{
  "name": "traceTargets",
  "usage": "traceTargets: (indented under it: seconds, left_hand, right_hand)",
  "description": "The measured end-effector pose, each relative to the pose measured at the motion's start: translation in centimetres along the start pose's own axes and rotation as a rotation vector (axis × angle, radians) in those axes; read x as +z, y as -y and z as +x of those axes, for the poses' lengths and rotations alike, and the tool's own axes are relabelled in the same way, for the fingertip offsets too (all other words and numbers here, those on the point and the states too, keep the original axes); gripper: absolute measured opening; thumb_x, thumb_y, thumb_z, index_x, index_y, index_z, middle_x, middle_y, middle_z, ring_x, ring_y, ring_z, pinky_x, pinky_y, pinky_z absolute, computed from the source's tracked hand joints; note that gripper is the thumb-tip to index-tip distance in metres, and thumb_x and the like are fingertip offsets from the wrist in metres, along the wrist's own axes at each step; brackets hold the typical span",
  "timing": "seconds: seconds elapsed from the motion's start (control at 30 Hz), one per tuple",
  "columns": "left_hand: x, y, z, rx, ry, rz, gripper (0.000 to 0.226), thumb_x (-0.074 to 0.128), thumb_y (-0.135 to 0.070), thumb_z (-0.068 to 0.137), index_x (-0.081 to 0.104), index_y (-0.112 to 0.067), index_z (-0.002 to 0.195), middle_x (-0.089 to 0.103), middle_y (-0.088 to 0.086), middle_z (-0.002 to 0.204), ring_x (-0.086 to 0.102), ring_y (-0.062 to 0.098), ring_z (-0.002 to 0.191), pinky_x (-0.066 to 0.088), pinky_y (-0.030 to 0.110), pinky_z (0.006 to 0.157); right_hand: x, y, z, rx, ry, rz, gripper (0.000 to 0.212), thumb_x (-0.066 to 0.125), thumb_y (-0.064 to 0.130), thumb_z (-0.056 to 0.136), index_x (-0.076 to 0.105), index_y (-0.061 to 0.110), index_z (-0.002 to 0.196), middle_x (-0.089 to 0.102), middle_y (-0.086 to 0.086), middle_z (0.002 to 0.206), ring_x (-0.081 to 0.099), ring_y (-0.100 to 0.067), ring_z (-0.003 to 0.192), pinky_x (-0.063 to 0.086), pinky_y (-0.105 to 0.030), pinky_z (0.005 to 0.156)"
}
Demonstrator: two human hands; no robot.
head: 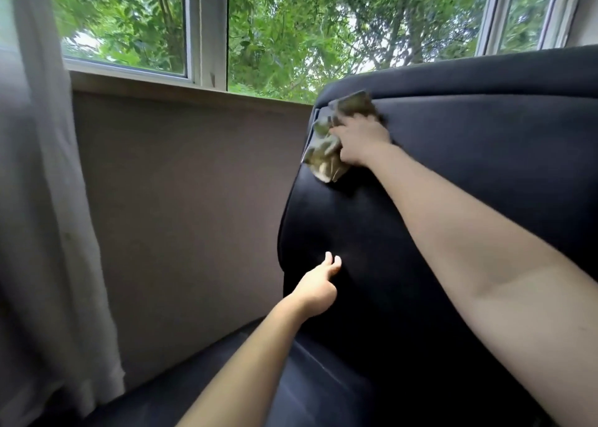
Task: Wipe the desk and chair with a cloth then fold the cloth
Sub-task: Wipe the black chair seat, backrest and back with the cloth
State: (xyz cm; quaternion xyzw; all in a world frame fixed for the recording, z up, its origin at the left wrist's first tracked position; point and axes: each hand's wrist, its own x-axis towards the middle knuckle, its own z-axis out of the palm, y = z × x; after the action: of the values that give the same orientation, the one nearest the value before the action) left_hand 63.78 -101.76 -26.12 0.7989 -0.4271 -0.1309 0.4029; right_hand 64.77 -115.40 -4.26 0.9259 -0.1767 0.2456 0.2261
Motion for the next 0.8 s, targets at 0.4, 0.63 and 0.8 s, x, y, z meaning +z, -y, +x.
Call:
traceTargets:
  seconds: [0.4,0.63,0.8]
  left_hand:
    - [1.1,1.1,-1.9,0.009,0.068,0.069,0.076,0.03,0.012,0.081,0.023,-0.019,0.15,0.008,-0.001,0.159,0.012,0.014,0.145,0.011,0.011,0.105]
    - [-2.1,8.7,-8.1,-0.254,0.002,0.164,0.067,0.03,0.011,0.082,0.039,-0.013,0.144,0.02,0.005,0.157,0.02,0.018,0.144,0.02,0.022,0.111]
    - [-4.8,14.0,-11.6,-0.501,-0.032,0.32,0.054,0.042,-0.004,0.088,0.043,-0.013,0.141,0.039,0.006,0.148,0.039,0.023,0.135,0.032,0.03,0.109]
  right_hand:
    - [7.8,7.1,-7.3,-0.298,0.113,-0.05,0.037,0.043,0.02,0.092,0.053,0.027,0.127,0.049,0.001,0.134,0.042,-0.024,0.126,0.021,-0.036,0.109]
    - [11.7,8.1,-16.4,-0.133,0.226,0.062,0.029,0.044,0.017,0.094,0.062,0.019,0.117,0.058,0.001,0.122,0.044,-0.022,0.121,0.023,-0.03,0.105]
    - [17.1,9.7,-27.9,0.033,0.46,0.194,0.032,0.039,0.014,0.097,0.057,0.011,0.123,0.054,-0.005,0.127,0.041,-0.021,0.123,0.025,-0.023,0.097]
